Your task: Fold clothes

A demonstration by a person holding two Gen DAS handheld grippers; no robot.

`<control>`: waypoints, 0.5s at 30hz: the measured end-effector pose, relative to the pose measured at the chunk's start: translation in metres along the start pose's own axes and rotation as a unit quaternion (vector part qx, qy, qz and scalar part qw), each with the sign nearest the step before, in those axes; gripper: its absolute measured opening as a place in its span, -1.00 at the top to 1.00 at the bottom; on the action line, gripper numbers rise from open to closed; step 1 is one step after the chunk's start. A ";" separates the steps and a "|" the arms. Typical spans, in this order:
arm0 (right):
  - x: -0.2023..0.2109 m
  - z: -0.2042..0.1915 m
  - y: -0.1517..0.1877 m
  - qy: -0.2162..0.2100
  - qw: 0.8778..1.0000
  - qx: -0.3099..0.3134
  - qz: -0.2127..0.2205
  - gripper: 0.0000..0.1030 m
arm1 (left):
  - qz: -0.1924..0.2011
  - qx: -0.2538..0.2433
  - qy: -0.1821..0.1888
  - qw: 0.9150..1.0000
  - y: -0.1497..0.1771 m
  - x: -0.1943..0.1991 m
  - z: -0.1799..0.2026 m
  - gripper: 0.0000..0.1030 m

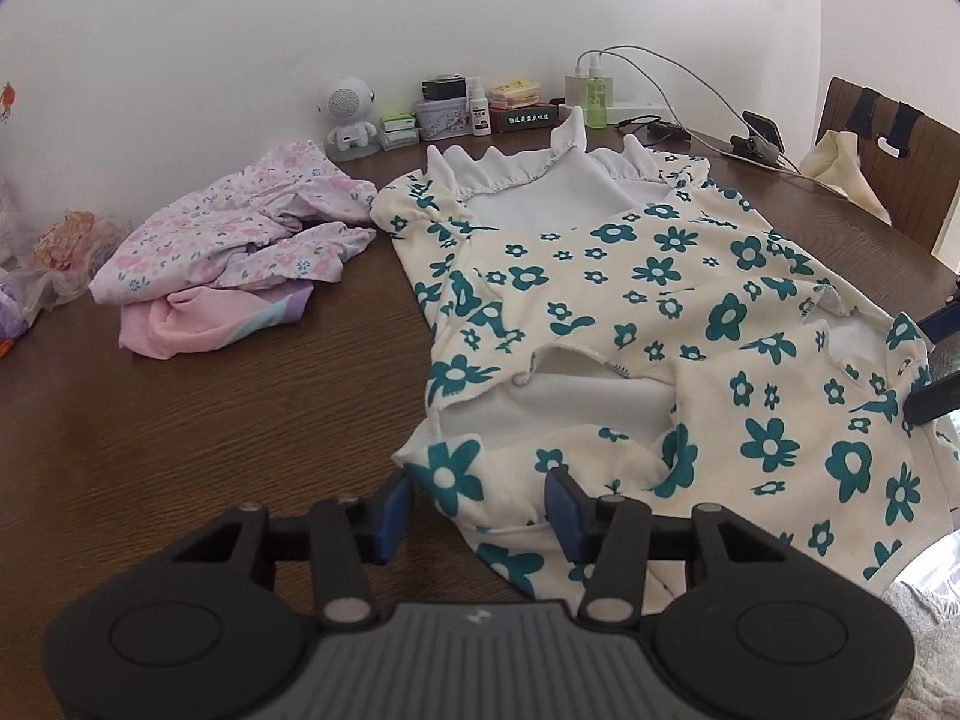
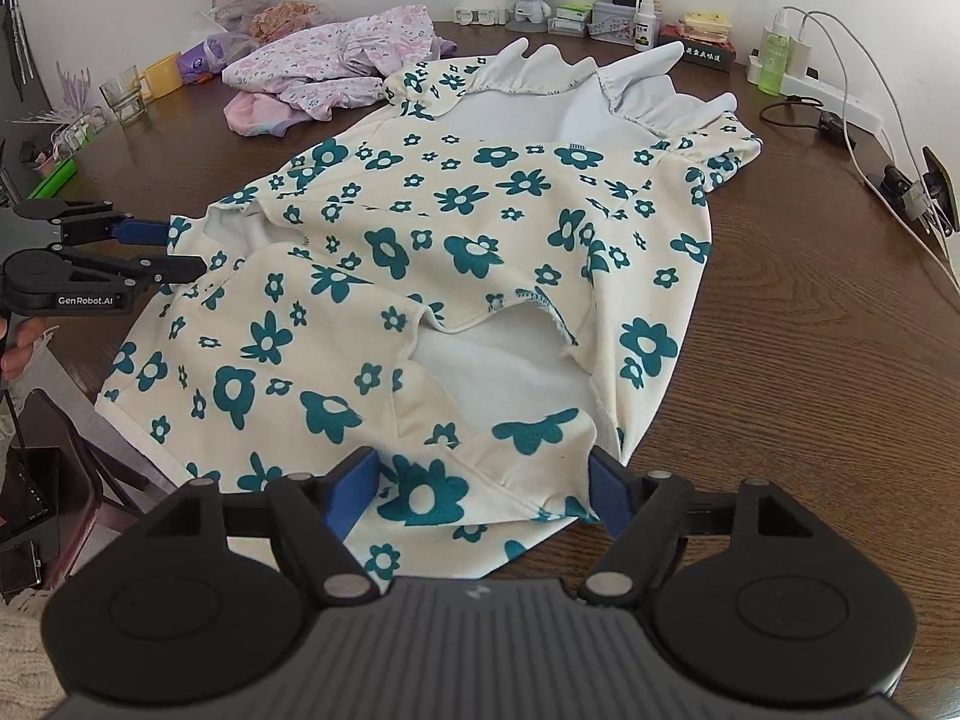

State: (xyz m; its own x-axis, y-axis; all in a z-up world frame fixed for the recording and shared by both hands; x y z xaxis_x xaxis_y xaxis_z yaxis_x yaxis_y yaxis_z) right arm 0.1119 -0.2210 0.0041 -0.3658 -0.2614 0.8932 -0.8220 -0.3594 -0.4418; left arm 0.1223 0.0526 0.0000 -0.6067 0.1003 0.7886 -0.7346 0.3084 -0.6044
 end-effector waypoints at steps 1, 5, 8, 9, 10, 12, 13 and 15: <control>-0.001 -0.001 0.000 0.001 1.000 -0.003 -0.002 -0.50 | -0.001 0.001 0.003 1.000 0.000 0.001 -0.001 0.10; 0.003 -0.004 0.002 0.008 1.000 -0.017 -0.010 -0.52 | 0.014 0.005 0.009 1.000 -0.014 0.013 -0.016 -0.03; 0.009 -0.004 0.004 0.014 0.999 -0.028 -0.017 -0.56 | 0.032 0.000 -0.004 0.999 -0.045 0.023 -0.037 -0.21; 0.009 -0.005 0.004 0.015 0.999 -0.035 -0.018 -0.57 | 0.037 -0.002 -0.008 0.999 -0.057 0.025 -0.044 -0.21; 0.009 -0.005 0.004 0.016 0.999 -0.041 -0.019 -0.58 | 0.038 -0.006 -0.012 0.999 -0.074 0.023 -0.052 -0.22; 0.008 -0.006 0.004 0.018 0.998 -0.055 -0.022 -0.58 | 0.033 -0.014 -0.009 0.999 -0.105 0.009 -0.062 -0.22; 0.008 -0.006 0.004 0.019 0.998 -0.061 -0.023 -0.58 | 0.029 -0.019 -0.005 0.999 -0.123 -0.001 -0.066 -0.22; 0.007 -0.007 0.005 0.021 0.997 -0.075 -0.026 -0.58 | 0.020 -0.031 0.002 0.999 -0.152 -0.024 -0.071 -0.22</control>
State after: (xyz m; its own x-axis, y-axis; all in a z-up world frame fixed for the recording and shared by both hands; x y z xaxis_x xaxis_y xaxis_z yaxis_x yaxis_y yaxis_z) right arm 0.1027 -0.2183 0.0087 -0.3358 -0.2077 0.9188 -0.8951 -0.2333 -0.3799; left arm 0.2698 0.0705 0.0809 -0.6336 0.1169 0.7648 -0.6900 0.3618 -0.6269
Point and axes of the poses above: each gripper's, at about its wrist camera, not at the fingertips, and x roughly against the way its jaws point, z to its right, y to its underside, the point moved 2 cm from there along -x, roughly the way its jaws point, and after that the axes turned 9 degrees about -z, right-handed, at the moved point
